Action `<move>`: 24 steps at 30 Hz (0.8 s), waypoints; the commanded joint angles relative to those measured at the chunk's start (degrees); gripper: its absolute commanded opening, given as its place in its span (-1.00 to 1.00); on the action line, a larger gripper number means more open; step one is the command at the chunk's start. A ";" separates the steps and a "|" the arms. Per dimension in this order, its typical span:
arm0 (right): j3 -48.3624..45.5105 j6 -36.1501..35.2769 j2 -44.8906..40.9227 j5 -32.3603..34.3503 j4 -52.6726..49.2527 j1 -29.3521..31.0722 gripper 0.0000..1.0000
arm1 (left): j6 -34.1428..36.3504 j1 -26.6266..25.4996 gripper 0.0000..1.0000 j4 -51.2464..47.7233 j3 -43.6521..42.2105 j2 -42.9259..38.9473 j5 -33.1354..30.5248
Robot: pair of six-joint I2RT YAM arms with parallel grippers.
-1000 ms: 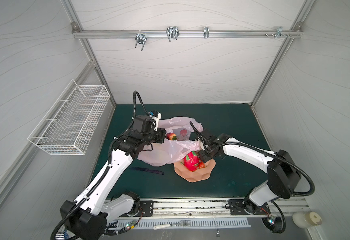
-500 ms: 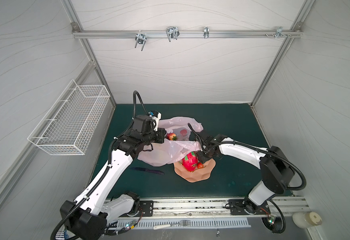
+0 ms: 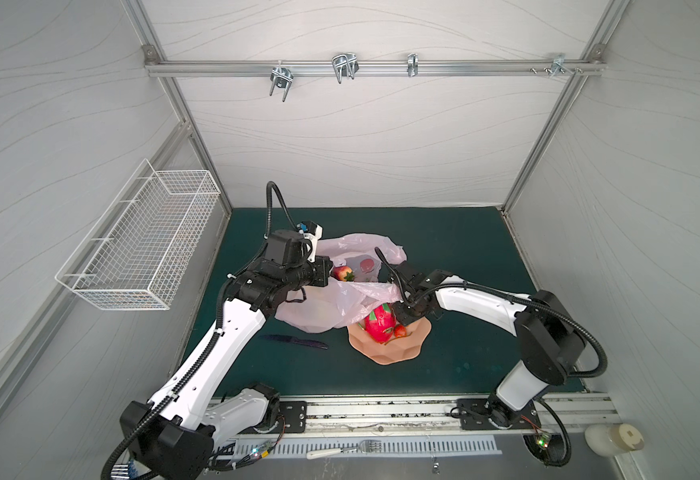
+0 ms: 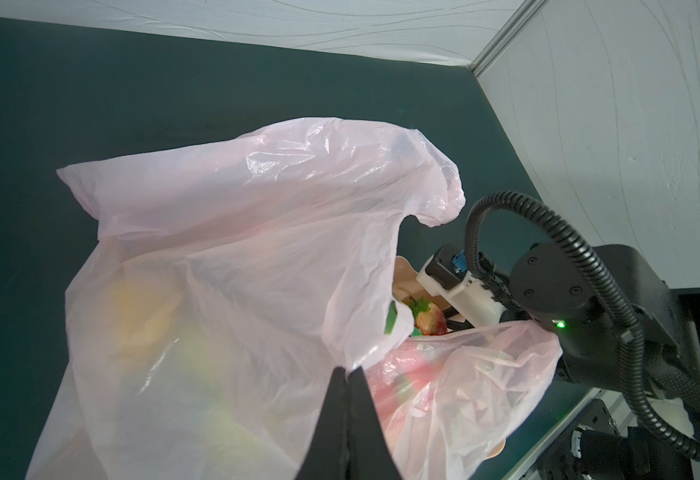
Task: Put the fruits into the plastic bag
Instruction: 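Close the right gripper on the red-yellow fruit and lift it, then carry the red-yellow fruit with the right gripper into the bag mouth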
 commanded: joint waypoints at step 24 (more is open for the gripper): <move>1.30 -5.95 -18.25 -4.31 -5.01 -9.12 -0.64 | 0.68 -0.14 -1.00 1.40 2.83 0.56 2.57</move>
